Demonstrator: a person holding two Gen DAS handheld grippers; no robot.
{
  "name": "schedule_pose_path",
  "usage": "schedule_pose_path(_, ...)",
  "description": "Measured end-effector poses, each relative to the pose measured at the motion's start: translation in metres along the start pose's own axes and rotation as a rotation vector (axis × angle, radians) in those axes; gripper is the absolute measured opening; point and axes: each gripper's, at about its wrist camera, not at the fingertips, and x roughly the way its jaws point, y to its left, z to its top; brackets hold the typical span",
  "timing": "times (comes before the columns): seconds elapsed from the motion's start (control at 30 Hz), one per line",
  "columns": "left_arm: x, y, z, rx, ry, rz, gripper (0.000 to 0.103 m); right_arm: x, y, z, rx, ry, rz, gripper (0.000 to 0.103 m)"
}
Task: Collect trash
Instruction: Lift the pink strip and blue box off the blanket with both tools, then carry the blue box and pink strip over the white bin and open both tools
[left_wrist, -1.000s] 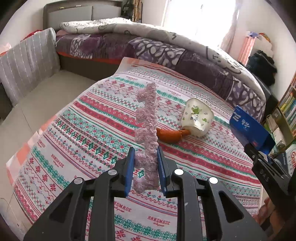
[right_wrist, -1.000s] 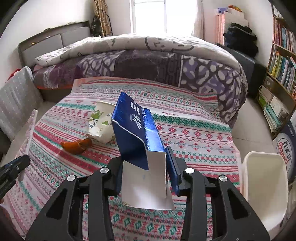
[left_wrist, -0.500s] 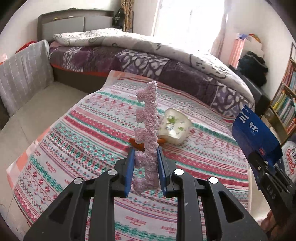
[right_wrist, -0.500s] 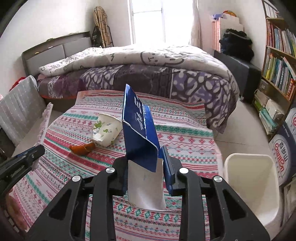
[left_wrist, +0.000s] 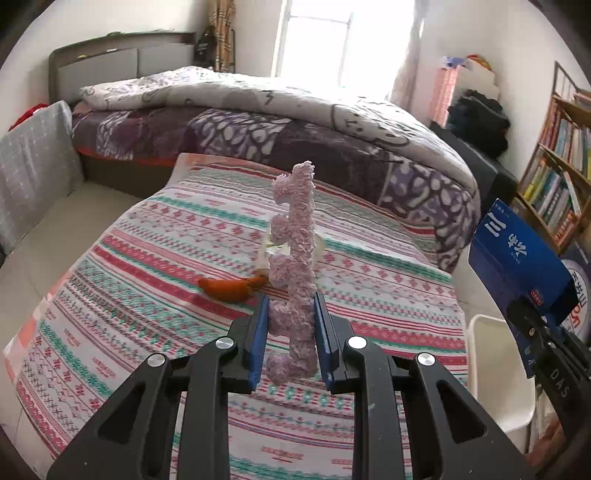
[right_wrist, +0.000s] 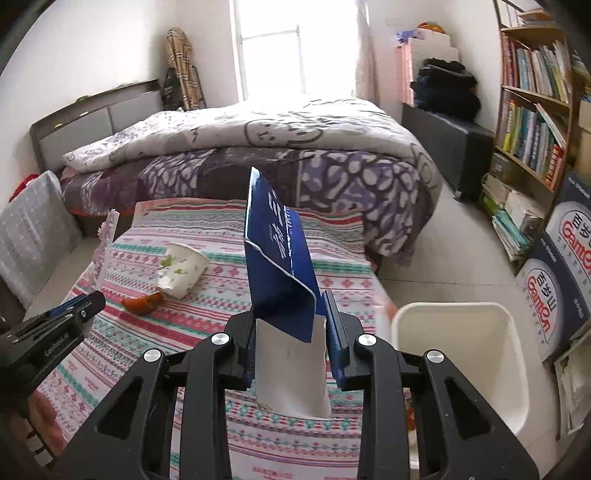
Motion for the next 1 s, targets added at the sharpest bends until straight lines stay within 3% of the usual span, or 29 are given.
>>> schedule_pose_path(0.5,-0.001,-0.07,-0.012,0.112,0.003,-0.068,0.024,-0.022,-0.085,-0.004,0.118,0.0,-0.111,0.029)
schedule_pose_path(0.9,-0.002,-0.129,-0.028,0.199,0.014,-0.128,0.024,-0.027,-0.16,-0.019,0.26,0.089,-0.212,0.031)
schedule_pose_path(1.0,-0.002,-0.143,-0.033,0.218,0.019,-0.143,0.024,-0.031,-0.171,-0.023,0.276,0.099,-0.23,0.037)
